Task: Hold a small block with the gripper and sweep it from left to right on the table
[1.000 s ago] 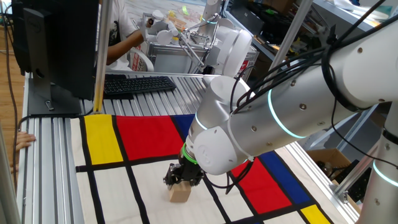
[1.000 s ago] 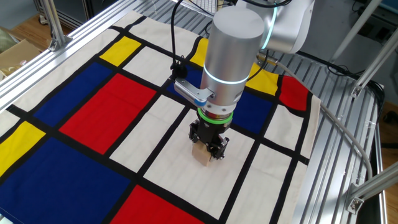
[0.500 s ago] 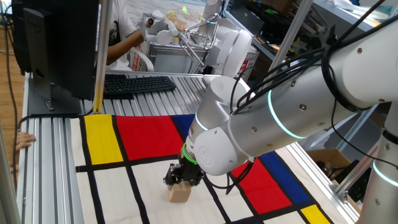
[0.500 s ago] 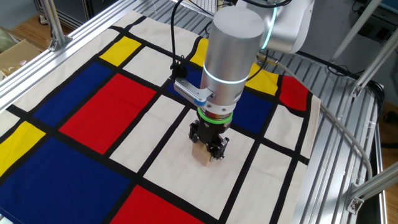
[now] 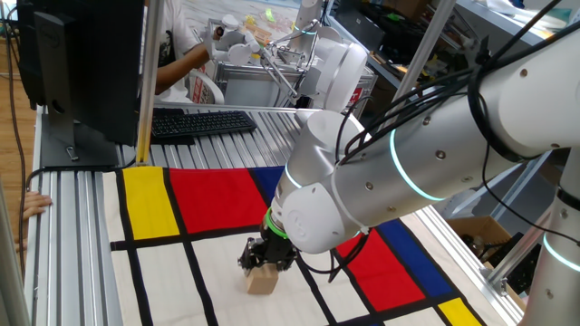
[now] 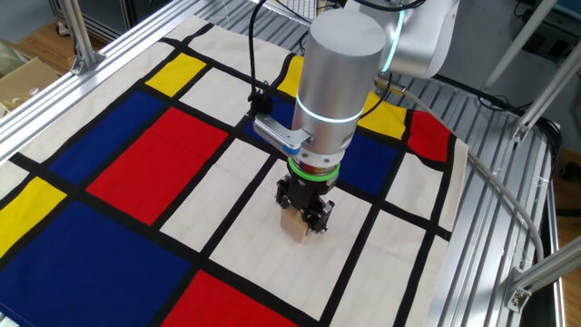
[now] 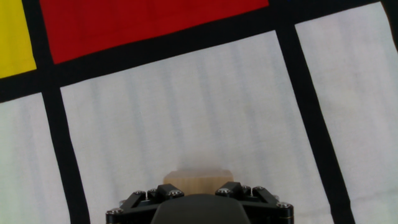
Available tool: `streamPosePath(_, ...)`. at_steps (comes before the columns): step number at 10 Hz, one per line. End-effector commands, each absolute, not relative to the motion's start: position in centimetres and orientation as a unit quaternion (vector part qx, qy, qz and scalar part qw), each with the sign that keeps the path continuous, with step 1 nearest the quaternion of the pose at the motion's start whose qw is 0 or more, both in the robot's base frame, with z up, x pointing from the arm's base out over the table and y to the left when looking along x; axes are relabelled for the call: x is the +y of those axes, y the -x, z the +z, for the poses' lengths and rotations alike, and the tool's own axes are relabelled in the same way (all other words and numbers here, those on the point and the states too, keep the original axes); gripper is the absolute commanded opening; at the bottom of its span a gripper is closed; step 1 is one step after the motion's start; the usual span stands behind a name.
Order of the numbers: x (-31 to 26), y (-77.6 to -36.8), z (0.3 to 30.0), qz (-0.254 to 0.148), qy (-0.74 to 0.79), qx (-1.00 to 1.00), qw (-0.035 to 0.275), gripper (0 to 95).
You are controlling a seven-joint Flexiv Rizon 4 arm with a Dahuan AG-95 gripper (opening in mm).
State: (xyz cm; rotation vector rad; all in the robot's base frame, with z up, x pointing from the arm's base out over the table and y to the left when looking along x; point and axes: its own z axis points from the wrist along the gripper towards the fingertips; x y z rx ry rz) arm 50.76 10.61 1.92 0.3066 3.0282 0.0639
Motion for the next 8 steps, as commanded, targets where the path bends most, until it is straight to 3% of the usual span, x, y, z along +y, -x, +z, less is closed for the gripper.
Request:
streamPosePath(1,10.66,-50.77,1.9,0.021,-0.105,0.993,0.044,57.0)
streamPosePath(8,10.66,-50.77,1.91,0.023,-0.11,0.993,0.045,57.0)
